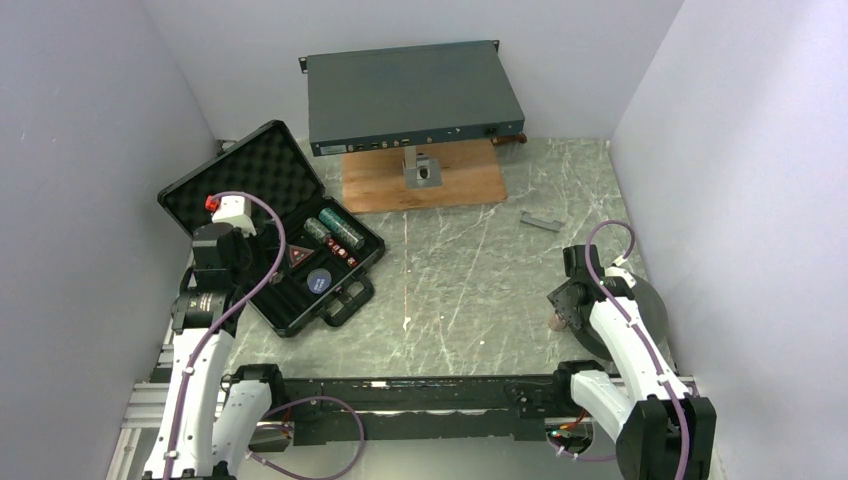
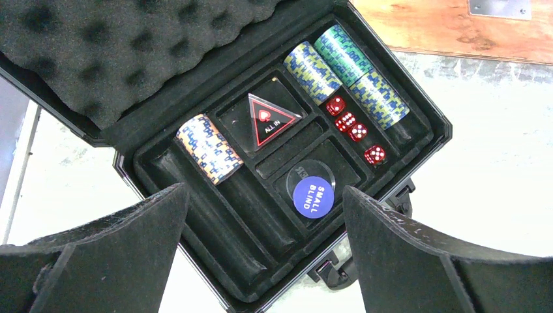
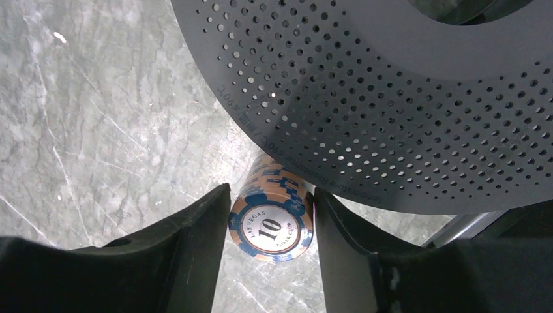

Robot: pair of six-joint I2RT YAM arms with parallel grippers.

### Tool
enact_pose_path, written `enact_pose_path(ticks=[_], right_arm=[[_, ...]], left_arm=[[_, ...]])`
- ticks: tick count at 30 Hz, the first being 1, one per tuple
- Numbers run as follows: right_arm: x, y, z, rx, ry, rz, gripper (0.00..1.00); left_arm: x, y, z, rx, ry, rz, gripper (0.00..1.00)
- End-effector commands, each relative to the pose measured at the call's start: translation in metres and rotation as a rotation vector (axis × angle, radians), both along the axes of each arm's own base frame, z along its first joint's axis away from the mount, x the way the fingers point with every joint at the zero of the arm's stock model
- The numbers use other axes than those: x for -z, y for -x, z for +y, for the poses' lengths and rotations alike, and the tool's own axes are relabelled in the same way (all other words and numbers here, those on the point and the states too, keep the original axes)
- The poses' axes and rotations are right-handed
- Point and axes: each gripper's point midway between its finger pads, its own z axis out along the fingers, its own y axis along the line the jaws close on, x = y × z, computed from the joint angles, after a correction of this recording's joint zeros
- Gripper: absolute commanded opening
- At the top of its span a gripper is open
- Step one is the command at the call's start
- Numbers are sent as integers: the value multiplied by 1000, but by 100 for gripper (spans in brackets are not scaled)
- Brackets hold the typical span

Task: Pack up texas hold em set

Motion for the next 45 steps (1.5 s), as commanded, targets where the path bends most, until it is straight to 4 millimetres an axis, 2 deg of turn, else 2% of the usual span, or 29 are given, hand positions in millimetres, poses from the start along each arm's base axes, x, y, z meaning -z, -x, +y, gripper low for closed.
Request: enact_pose_path(ticks=[1, 8, 13, 18, 22, 30, 37, 45], right_arm=[[1, -4, -2, 0, 9, -13, 47], [-4, -6, 0, -13, -2, -36, 16], [-22, -24, 7, -70, -24, -103, 0], [-42, -47, 24, -182, -83, -185, 0], [-60, -65, 39, -280, -125, -248, 0], [-103, -95, 94, -597, -306, -393, 0], [-133, -93, 141, -849, -467, -548, 0], [-148, -86, 185, -1015, -533, -606, 0]], left_arm=[[-8, -4, 0, 15, -17, -35, 94], [-7, -4, 0, 16, -18, -35, 94], [-7, -5, -1, 21, -17, -35, 94], [-10, -6, -9, 68, -5, -52, 95], [-15, -5, -24, 160, 14, -83, 97], [-24, 0, -56, 355, 62, -138, 94], [-30, 6, -90, 542, 119, -178, 86], [-30, 18, -126, 734, 177, -179, 83]])
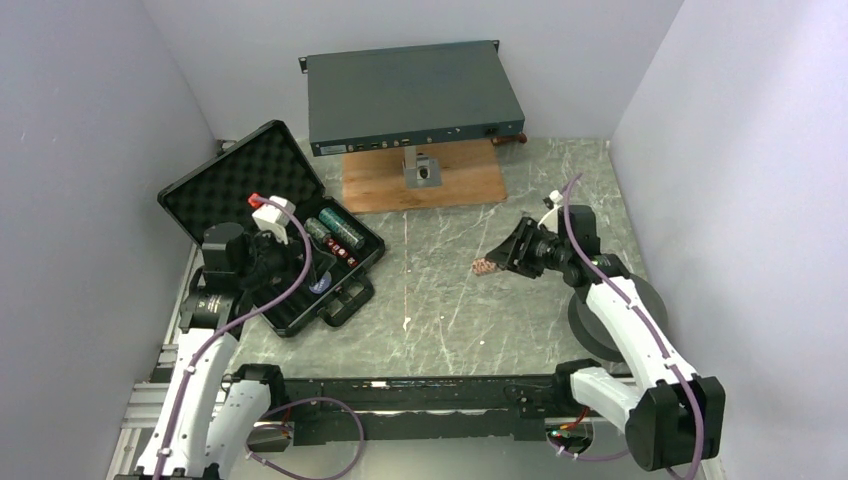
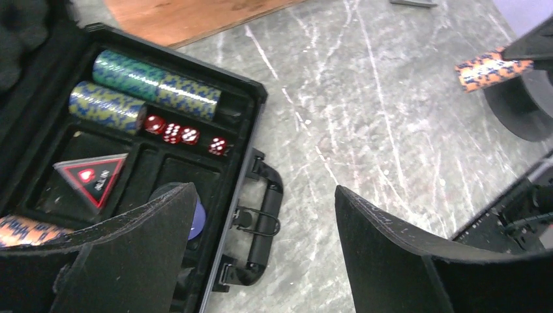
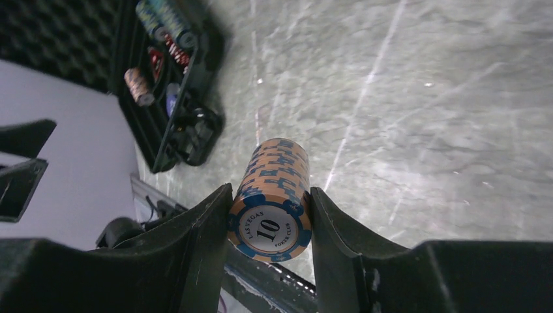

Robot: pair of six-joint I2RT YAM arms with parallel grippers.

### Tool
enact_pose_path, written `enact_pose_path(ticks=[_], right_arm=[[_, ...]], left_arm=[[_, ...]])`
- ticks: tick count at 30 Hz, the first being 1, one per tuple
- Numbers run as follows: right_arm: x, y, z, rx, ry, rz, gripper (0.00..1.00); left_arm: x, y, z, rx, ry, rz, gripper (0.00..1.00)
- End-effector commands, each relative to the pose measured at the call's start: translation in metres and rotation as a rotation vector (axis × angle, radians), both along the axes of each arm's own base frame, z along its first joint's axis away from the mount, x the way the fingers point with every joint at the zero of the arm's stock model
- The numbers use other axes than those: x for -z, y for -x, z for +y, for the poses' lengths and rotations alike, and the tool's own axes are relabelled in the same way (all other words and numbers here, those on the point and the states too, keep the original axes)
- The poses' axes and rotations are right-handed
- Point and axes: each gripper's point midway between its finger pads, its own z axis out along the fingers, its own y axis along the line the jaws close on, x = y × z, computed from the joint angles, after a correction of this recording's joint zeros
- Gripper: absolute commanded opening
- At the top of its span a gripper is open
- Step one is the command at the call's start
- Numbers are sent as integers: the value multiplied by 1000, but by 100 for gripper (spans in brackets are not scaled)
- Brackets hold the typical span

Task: Pack up texas hold em set

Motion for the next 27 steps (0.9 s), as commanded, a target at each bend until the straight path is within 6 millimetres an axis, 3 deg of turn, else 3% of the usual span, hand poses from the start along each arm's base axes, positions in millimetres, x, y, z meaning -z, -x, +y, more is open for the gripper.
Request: enact_pose_path(ticks=[1, 13, 22, 27], right_arm=[[-44, -8, 36, -141, -91, -177, 0], [-57, -8, 103, -354, -170, -233, 0], [-77, 13, 145, -553, -247, -299, 0], [-90, 28, 162, -668, -304, -334, 0]], left_arm=[[-13, 7, -27, 166, 40, -69, 83], [-8, 36, -76, 451, 103, -38, 82], [-27, 73, -100, 687, 166, -169, 91], [-27, 85, -108, 766, 185, -206, 91]])
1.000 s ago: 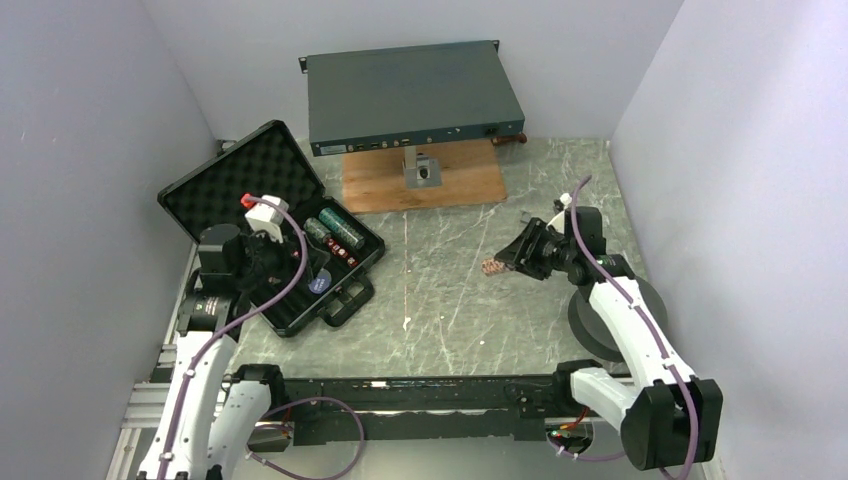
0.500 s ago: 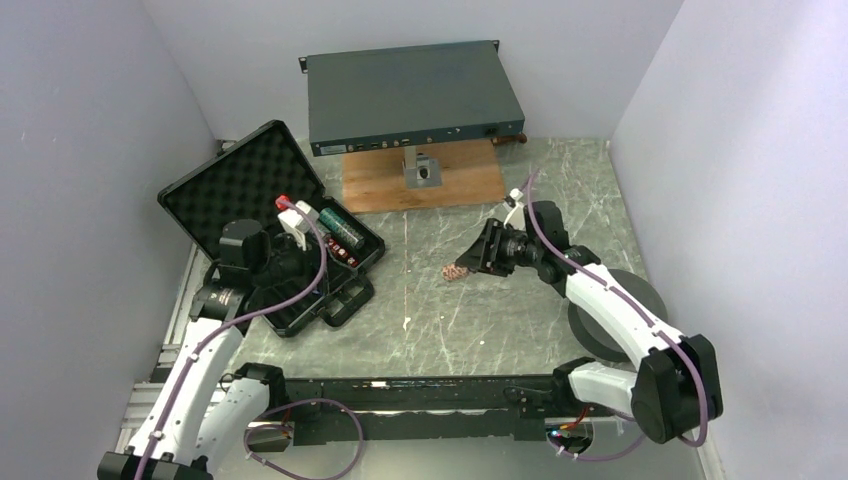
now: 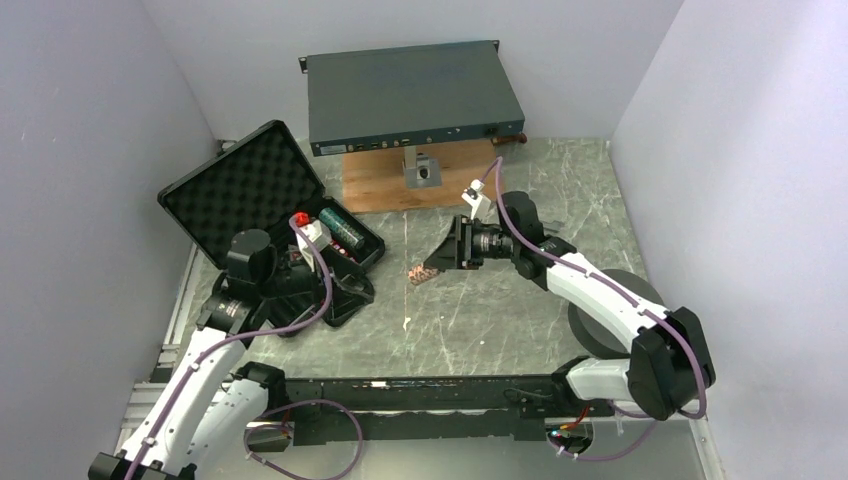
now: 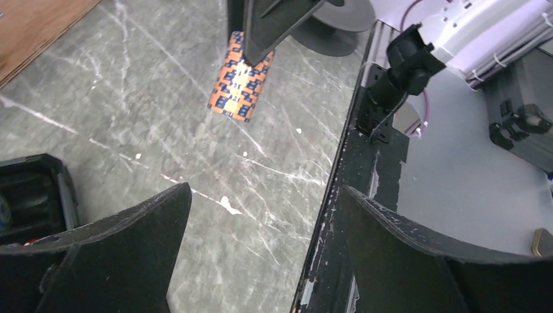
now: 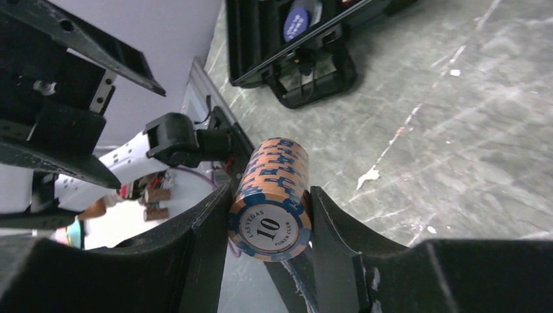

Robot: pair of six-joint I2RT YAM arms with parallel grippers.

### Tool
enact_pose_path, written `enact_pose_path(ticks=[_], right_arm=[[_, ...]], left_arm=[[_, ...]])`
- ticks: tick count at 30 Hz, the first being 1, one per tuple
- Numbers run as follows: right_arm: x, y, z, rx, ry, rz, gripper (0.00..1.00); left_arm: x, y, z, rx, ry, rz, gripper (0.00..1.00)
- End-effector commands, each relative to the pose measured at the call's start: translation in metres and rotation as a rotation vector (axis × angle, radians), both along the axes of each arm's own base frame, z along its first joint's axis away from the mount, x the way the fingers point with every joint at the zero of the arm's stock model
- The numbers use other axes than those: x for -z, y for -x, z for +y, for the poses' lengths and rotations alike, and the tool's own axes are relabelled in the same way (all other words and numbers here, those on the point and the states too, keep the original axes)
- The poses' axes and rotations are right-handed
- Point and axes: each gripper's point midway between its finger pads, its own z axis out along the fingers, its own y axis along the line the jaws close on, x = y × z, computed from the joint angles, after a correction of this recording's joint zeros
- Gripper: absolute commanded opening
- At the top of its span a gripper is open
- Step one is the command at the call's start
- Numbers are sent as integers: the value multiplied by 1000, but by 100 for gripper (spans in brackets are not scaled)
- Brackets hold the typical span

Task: Pack up texas hold em set

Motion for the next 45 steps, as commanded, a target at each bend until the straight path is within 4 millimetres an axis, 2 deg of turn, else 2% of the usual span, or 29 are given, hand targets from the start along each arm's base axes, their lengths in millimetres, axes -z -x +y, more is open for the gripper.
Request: enact_pose_path(ticks=[1, 10, 18, 24, 33, 45], right_arm=[[-59, 6, 27, -157, -159, -178, 0], [-59, 32, 61, -339, -137, -206, 0], [-56, 50, 79, -440, -112, -221, 0], [-57, 62, 88, -496, -103, -246, 0], [-60, 70, 98, -547, -104, -261, 0], [-68, 74, 100, -568, -101, -301, 0]], left_arm=[[-12, 15, -11, 125, 48, -111, 91], [-3, 21, -19, 176, 29, -70, 89], [-5, 25, -21, 205, 34, -83, 85], [-4, 27, -23, 229, 35, -69, 85], [-1, 34, -27, 258, 35, -48, 85], [4, 30, -29, 252, 12, -23, 78]])
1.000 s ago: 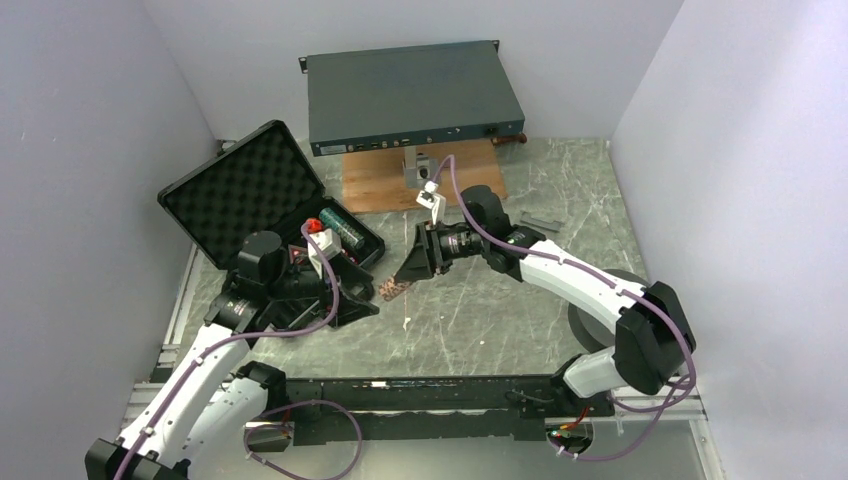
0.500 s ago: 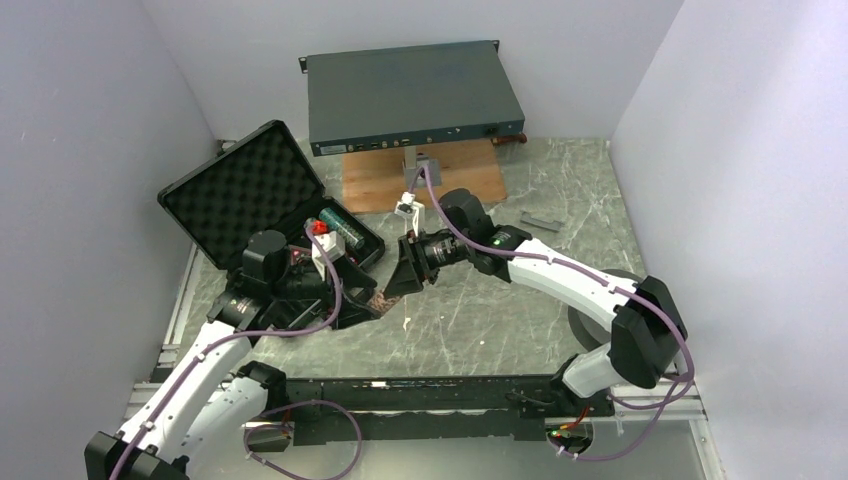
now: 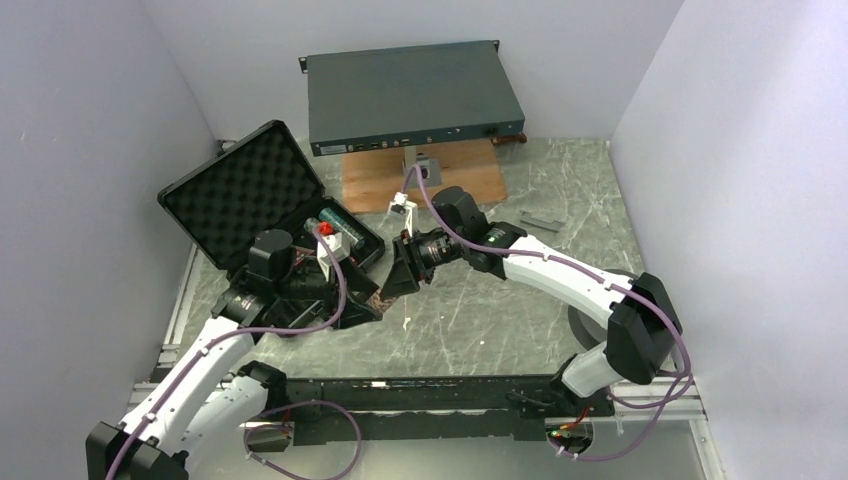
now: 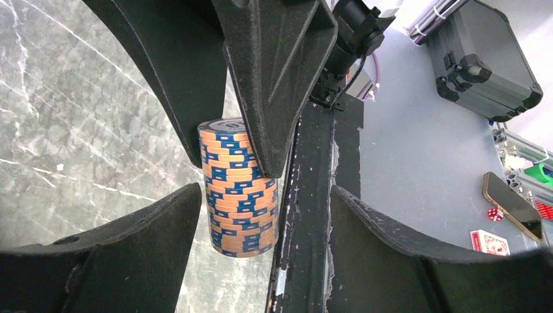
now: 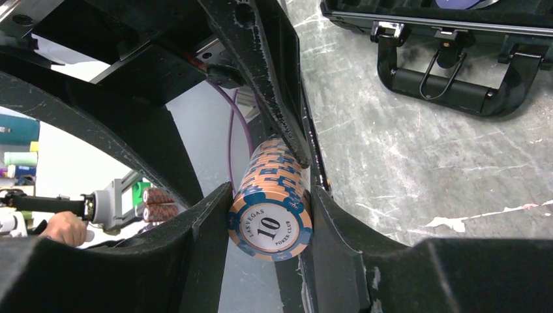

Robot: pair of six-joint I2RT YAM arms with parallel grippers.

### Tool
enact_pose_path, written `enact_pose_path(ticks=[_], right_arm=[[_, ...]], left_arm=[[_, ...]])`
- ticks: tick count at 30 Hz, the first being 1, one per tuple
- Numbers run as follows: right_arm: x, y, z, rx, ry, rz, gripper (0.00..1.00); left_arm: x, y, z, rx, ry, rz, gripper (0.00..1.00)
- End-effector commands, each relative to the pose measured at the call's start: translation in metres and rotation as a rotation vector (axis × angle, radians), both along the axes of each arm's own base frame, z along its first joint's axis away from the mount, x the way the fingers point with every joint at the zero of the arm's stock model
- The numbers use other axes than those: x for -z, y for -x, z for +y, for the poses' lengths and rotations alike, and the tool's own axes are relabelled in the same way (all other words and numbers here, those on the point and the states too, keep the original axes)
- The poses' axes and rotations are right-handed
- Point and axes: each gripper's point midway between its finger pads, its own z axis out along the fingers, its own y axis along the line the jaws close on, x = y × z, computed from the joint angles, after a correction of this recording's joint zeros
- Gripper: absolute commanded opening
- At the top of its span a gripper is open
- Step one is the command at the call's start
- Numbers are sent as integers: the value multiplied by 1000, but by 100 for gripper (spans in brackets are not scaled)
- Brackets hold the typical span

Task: Pack up texas hold em set

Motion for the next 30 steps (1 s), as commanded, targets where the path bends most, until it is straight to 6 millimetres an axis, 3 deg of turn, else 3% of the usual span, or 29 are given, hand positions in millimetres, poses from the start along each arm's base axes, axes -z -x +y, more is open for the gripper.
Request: enact_pose_path(ticks=[1, 13, 21, 26, 30], right_arm=[[-41, 0, 7, -46, -110, -109, 0], [-47, 5, 5, -56, -132, -124, 0], [-40, 6, 3, -58, -104, -118, 0], [-39, 7, 1, -66, -94, -128, 0], [-41, 11, -1, -99, -102, -139, 0]], left_arm=[[-13, -3, -2, 15, 7, -61, 78], [-4, -14, 1, -52, -34, -36, 79], [1, -22, 2, -73, -74, -44, 78], [-1, -19, 3, -65, -63, -54, 81], [-5, -17, 2, -57, -58, -55, 90]])
